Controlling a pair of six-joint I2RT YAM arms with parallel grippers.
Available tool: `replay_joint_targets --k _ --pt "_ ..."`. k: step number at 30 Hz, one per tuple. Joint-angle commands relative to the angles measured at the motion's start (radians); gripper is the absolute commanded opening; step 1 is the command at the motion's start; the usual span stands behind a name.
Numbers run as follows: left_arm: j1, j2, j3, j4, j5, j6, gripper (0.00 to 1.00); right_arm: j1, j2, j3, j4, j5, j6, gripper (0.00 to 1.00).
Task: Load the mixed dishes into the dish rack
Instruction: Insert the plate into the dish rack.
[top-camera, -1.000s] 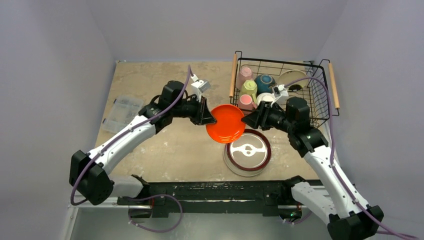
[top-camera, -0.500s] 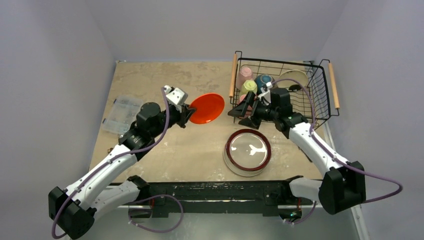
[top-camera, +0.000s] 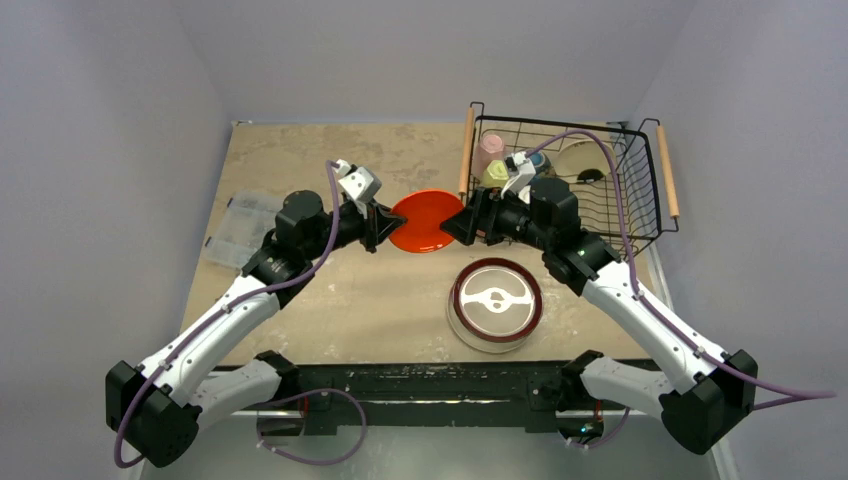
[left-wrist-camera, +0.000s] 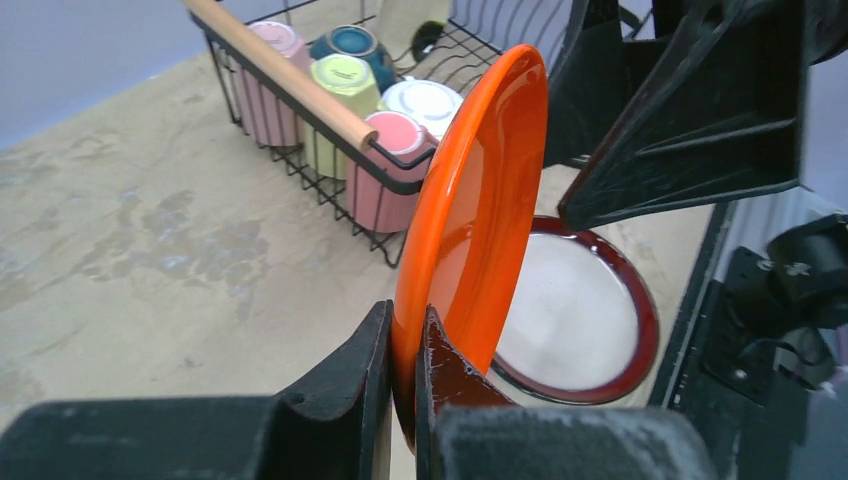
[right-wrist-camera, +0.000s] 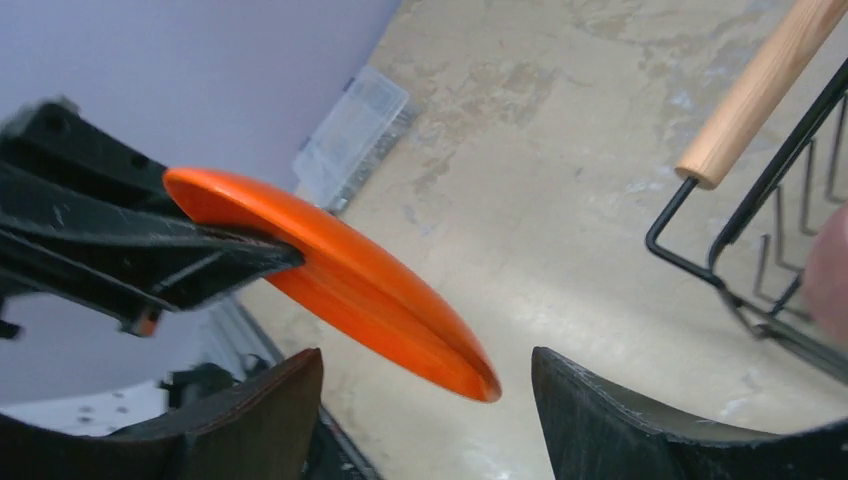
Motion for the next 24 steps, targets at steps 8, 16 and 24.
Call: replay_joint_targets --k 8,16,24 --pt "0.028 0.072 0.09 0.053 0.285 -0.093 0.0 0.013 -0.04 0.129 -0.151 -0.084 -0.808 0.63" --pt "0.024 0.092 0.098 0.036 0.31 -0.084 0.0 0.012 0.005 0.218 -0.315 -0.252 -1.041 0.5" --pt "0.008 0.092 0.121 -0.013 0.302 -0.057 0.0 0.012 0.027 0.215 -0.342 -0.35 -1.2 0.11"
